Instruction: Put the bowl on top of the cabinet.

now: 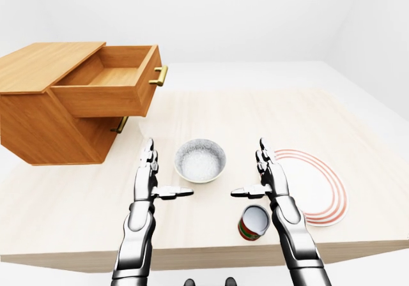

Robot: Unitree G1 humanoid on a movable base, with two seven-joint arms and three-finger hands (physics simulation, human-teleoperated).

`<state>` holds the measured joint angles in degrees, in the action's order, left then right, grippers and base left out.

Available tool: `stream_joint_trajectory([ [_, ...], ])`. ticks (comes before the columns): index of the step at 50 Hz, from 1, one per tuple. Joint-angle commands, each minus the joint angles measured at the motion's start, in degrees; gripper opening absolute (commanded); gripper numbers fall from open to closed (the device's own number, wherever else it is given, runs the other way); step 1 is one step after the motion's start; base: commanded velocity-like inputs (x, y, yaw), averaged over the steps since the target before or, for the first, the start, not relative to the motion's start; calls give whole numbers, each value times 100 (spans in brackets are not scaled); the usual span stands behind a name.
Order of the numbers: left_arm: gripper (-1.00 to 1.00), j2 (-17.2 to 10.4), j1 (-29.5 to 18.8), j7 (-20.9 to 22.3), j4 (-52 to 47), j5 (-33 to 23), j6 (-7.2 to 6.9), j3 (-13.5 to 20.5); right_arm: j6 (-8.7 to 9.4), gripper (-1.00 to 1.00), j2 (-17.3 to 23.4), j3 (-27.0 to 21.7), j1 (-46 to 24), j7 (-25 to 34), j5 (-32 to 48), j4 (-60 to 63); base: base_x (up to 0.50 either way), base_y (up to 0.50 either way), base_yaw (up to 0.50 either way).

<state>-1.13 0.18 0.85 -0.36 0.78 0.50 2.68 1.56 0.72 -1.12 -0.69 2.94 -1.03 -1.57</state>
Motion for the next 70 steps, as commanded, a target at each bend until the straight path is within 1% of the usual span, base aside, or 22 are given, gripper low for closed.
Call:
stream_joint_trajectory([
  [1, 100, -16, -29, 9, 67, 46, 64, 37, -24, 100, -3, 4, -20, 5, -4, -38, 50, 0, 0],
  [11, 100, -11, -18, 15, 59, 53, 57, 26, -72, 100, -6, 13, -27, -6, 9, -72, 50, 0, 0],
  [16, 100, -3, -9, 6, 110, 25, 123, 5, -56, 100, -4, 10, -10, -6, 3, -29, 50, 0, 0],
  [21, 100, -2, -6, -34, 8, -13, 30, -3, -87, 100, 3, -4, -29, -49, 38, -47, 50, 0, 0],
  [23, 100, -15, -12, -96, 57, -165, 141, -33, -155, 100, 7, -2, -19, -26, 32, -52, 16, 0, 0],
  [24, 100, -3, 23, -1, 44, -74, 254, -35, -138, 100, 5, -1, -12, -35, 39, -31, 0, 0, 0],
  [25, 100, -6, 68, 3, -57, -97, 169, -47, -137, 100, 2, -9, -11, -42, 33, -22, 0, 0, 0],
  [28, 100, -15, 122, 30, -238, -162, 96, -61, -131, 100, 8, -32, -34, -80, 39, -50, 0, 0, 0],
  [29, 100, -15, 131, 33, -252, -196, 134, -65, -137, 100, 9, -31, -37, -82, 41, -60, 0, 0, 0],
  [30, 100, -26, 151, 30, -263, -277, 250, -79, -143, 100, 10, -30, -37, -81, 41, -64, 0, 0, 0],
  [31, 100, -4, 179, -65, -314, -347, 450, -58, -149, 100, 10, -33, -42, -88, 43, -73, 0, 0, 0],
  [32, 100, 8, 199, -123, -323, -375, 450, -38, -153, 100, 11, -37, -47, -92, 42, -87, 0, 0, 0],
  [34, 100, -19, 383, -7, -484, -620, 450, -192, -166, 100, 17, -52, -69, -100, 32, -124, 0, 0, 0],
  [37, 100, 13, 455, -284, -442, -1180, 450, -292, -203, 100, 20, -64, -106, -114, 27, -216, 0, 0, 0],
  [40, 100, 30, 474, -511, -351, -1522, 450, -375, -212, 100, 19, -50, -103, -119, 39, -231, 0, 0, 0],
  [45, 100, 37, 632, -677, -503, -2131, 450, -597, -199, 100, 21, -55, -95, -149, 59, -202, 0, 0, 0],
  [49, 100, 27, 780, -799, -594, -2600, 450, -791, -272, 100, 15, -38, -164, -168, 87, -373, 0, 0, 0],
  [51, 100, 66, 946, -459, -741, -2479, 450, -956, -255, 100, 19, -44, -172, -197, 106, -382, 0, 0, 0],
  [54, 100, 15, 1160, -648, -735, -2799, 450, -1197, -268, 100, 22, -45, -162, -211, 122, -368, 0, 0, 0],
  [57, 100, 88, 1156, -395, -912, -2639, 450, -1348, -277, 100, 21, -50, -164, -204, 107, -371, 0, 0, 0],
  [60, 100, 6, 1182, -656, -1005, -2898, 450, -1489, -298, 100, 31, -67, -174, -199, 93, -404, 0, 0, 0],
  [70, 100, -146, 1388, -864, -1153, -3411, 450, -1811, -322, 100, 29, -67, -200, -209, 75, -458, 0, 0, 0],
])
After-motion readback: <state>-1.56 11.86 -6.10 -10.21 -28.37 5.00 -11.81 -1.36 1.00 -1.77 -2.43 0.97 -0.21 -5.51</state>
